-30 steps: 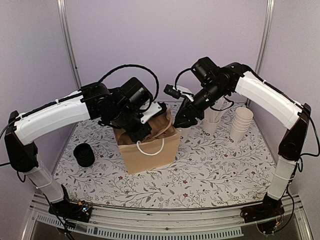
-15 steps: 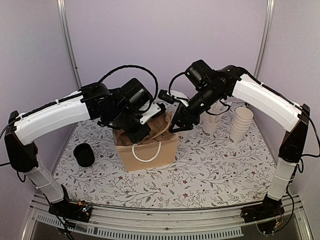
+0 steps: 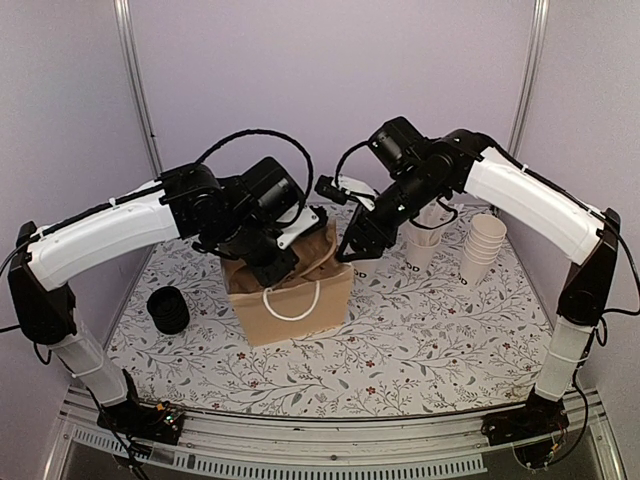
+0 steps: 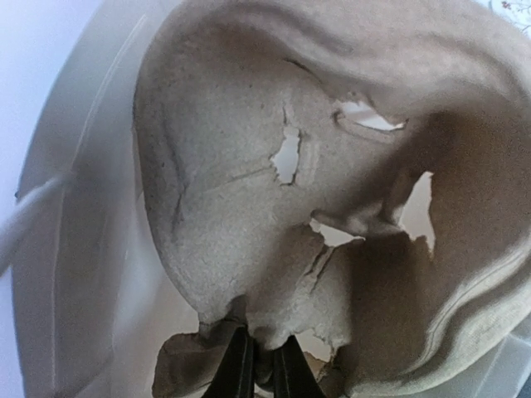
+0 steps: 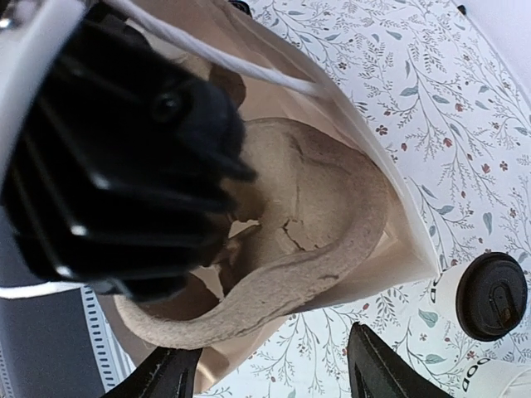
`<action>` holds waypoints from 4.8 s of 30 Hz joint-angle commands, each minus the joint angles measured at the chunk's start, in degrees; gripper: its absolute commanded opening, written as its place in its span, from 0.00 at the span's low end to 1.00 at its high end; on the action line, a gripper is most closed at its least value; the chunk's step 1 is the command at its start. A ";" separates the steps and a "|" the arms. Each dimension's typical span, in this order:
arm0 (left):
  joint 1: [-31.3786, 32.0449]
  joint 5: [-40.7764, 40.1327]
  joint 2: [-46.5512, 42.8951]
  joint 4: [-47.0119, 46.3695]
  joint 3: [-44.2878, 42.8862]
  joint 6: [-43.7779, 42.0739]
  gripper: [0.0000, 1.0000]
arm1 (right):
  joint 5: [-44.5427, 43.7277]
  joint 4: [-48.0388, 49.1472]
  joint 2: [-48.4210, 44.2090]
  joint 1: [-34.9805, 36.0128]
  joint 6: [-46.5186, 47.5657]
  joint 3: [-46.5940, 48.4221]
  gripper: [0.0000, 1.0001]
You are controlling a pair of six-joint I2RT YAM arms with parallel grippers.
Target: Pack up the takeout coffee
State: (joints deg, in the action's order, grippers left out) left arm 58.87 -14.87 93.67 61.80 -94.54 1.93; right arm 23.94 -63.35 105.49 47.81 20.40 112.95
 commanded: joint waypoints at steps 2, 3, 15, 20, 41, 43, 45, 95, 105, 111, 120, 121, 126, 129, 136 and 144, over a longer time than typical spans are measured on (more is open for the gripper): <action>0.63 -1.74 0.77 1.74 -1.80 0.78 0.08 | -8.10 1.65 -0.31 -0.18 -1.23 -1.41 0.64; 0.63 -2.11 1.05 2.29 -1.71 0.91 0.08 | -8.12 1.70 -0.49 -0.60 -1.24 -1.41 0.64; 0.60 -1.35 1.88 3.32 1.03 2.11 0.07 | -9.06 2.56 -2.38 -4.26 -1.86 -1.49 0.63; 0.46 -1.55 4.31 4.34 1.86 2.02 0.07 | -4.56 1.16 -2.45 -4.18 -0.79 0.80 0.63; -1.23 -0.81 8.44 -5.29 9.16 -0.70 0.05 | -4.86 1.44 -6.85 -4.44 0.95 -3.46 0.66; -1.53 -0.17 8.63 -6.95 10.56 -0.70 0.05 | -4.59 1.56 -7.34 -4.67 1.08 -3.75 0.66; -1.65 0.47 8.64 -8.78 11.94 -0.86 0.05 | -4.23 1.61 -8.04 -5.10 1.21 -4.15 0.66; -2.32 15.75 -0.53 -14.00 8.93 0.26 0.69 | -1.73 1.65 -11.20 -9.49 3.48 -7.83 0.70; -0.91 15.32 -8.44 -11.24 0.68 2.01 0.69 | -0.63 1.74 -12.14 -9.49 4.44 -9.36 0.71; -0.42 15.09 -18.00 -18.02 3.07 4.30 0.68 | 4.92 0.49 -13.13 -9.49 6.75 -9.20 0.71; -0.73 9.23 -31.11 -22.67 16.82 4.34 0.75 | 13.32 -2.14 -16.09 -9.49 10.77 -10.09 0.71; -1.14 8.45 -31.73 -23.27 18.59 4.23 0.75 | 14.86 -2.64 -16.37 -9.49 11.48 -10.37 0.71; -1.88 10.16 -30.22 -24.82 21.44 2.30 0.75 | 15.36 -2.46 -17.08 -9.49 12.62 -12.11 0.71; -1.88 9.94 -27.74 -24.10 19.26 1.73 0.74 | 15.52 -2.39 -16.82 -9.49 12.73 -12.57 0.71; -1.71 11.23 -28.98 -21.18 11.47 0.26 0.73 | 16.39 -2.48 -16.29 -9.49 13.04 -13.06 0.71; -6.20 -9.59 -31.73 -11.21 2.80 1.44 0.86 | 15.04 -2.08 -15.91 -9.49 13.66 -13.46 0.71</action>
State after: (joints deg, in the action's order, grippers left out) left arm 56.99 -9.85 62.72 43.44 -89.30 2.87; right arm 39.18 -65.54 89.34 38.24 33.28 99.85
